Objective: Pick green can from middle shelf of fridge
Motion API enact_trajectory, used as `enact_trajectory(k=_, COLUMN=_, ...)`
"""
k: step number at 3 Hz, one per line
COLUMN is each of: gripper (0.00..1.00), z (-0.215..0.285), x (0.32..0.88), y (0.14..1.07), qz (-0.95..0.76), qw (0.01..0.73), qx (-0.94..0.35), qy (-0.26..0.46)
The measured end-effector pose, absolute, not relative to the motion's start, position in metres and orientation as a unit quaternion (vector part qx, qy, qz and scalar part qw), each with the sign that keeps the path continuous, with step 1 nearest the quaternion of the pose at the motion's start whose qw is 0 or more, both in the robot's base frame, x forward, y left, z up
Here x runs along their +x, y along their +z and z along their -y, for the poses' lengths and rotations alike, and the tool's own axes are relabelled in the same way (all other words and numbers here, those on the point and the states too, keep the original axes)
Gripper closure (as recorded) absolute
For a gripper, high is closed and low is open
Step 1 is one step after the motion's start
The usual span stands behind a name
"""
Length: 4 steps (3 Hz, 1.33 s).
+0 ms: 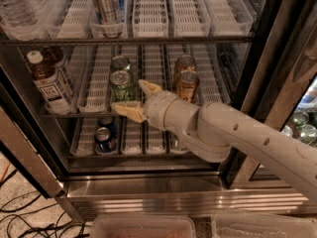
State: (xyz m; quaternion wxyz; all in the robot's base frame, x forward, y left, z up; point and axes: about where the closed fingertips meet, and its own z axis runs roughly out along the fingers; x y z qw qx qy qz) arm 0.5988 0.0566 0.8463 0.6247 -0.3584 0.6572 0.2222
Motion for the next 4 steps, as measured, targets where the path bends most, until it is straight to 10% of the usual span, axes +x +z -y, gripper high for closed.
enact_trajectory(k=4, gripper=0.28, z=-0.080, x=0.616, y=0.834, qz=-0.660, qw=0.617, qx=-0.355, qy=0.241)
